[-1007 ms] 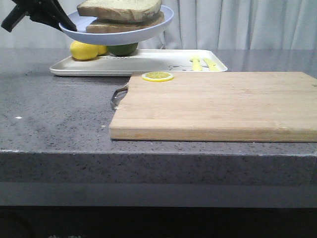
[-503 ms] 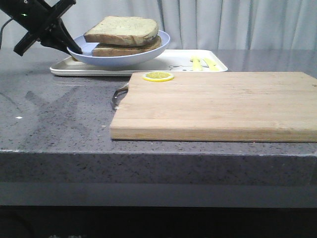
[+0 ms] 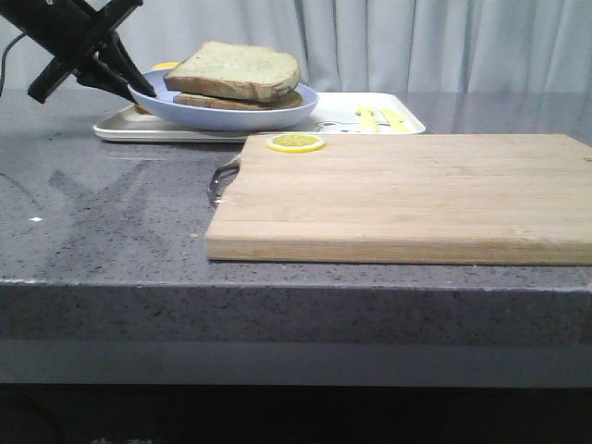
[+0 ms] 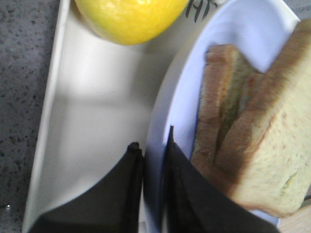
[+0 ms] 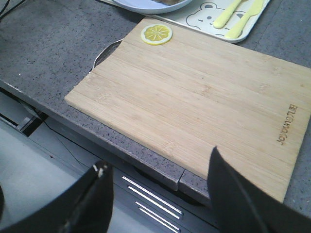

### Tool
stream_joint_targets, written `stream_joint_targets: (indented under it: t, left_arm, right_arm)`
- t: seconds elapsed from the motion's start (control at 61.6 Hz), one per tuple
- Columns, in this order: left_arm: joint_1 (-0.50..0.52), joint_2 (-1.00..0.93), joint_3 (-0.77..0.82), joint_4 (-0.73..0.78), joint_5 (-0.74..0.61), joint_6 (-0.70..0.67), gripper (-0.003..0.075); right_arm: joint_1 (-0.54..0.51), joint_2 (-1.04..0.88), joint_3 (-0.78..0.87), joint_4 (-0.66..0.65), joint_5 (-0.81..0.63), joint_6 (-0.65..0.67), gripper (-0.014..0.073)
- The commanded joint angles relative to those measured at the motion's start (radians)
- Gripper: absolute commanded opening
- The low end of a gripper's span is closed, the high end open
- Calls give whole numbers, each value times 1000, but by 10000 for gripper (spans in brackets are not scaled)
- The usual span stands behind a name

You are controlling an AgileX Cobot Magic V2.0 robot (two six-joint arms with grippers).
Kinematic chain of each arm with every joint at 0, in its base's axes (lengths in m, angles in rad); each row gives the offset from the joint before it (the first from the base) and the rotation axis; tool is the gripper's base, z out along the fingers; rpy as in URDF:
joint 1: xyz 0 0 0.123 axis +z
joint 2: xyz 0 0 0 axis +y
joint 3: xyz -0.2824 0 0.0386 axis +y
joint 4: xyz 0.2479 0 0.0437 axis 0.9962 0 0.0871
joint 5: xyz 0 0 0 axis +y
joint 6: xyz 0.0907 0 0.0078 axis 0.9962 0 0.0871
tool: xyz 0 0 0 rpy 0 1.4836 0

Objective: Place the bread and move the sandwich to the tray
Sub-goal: 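Carry the plate with the left gripper and lower it onto the tray, then open the left gripper and raise it away from the plate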

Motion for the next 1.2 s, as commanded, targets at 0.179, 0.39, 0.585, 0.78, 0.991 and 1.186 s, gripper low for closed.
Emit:
stream_joint_targets:
  t: [0.179, 0.39, 0.585, 0.78, 0.991, 1.186]
  left_arm:
    - [-6, -70, -41, -83, -31, -10, 320]
    - [1, -72, -46, -81, 13, -10, 456]
    - [50, -73, -112, -78, 135, -10, 452]
    - [61, -141, -127, -43, 133, -11, 438]
    - [15, -312, -100, 163, 133, -11, 438]
    - [-53, -605, 104, 375, 131, 6, 438]
  right_arm:
    - [-5, 3, -23, 7, -65, -3, 444]
    - [-5, 3, -23, 7, -65, -3, 444]
    - [-5, 3, -23, 7, -65, -3, 444]
    - [-5, 3, -23, 7, -66, -3, 444]
    - [-5, 3, -23, 7, -66, -3, 444]
    - [-5, 3, -23, 7, -66, -3, 444]
